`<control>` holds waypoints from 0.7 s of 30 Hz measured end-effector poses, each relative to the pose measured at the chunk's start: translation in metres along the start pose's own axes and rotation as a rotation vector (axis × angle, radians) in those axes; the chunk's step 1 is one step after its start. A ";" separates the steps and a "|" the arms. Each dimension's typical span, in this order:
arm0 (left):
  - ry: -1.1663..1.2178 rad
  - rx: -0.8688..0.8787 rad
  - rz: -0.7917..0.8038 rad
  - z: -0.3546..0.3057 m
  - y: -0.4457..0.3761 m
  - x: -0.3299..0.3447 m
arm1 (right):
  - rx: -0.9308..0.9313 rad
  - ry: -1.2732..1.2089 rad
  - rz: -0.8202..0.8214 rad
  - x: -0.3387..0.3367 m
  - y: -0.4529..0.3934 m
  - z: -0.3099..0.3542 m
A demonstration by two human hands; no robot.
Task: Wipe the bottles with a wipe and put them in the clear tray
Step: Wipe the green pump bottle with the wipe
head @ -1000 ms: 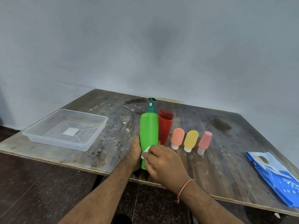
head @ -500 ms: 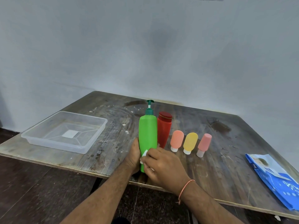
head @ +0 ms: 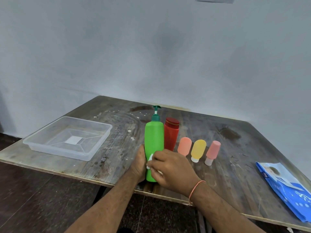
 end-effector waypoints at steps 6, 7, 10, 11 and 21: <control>0.024 0.007 0.008 -0.001 0.002 0.003 | 0.002 0.074 -0.044 -0.008 -0.010 -0.005; 0.037 0.001 0.013 -0.002 0.004 0.004 | 0.029 0.090 -0.085 -0.012 -0.014 -0.007; 0.057 0.000 0.030 -0.003 0.005 0.008 | 0.105 0.120 -0.157 -0.020 -0.026 -0.011; 0.062 0.005 0.025 -0.004 0.006 0.008 | 0.109 0.117 -0.156 -0.020 -0.027 -0.011; 0.019 0.059 -0.041 -0.012 0.010 0.007 | 0.046 0.110 -0.082 -0.019 -0.036 -0.010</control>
Point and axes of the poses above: each hand's wrist, its own y-axis away from the middle knuckle, its own x-axis out of the palm, z = x × y, the point moved 9 cm from there along -y, towards the middle knuckle, and after that the axes turned 8 degrees about -y, right-handed, at the moved point
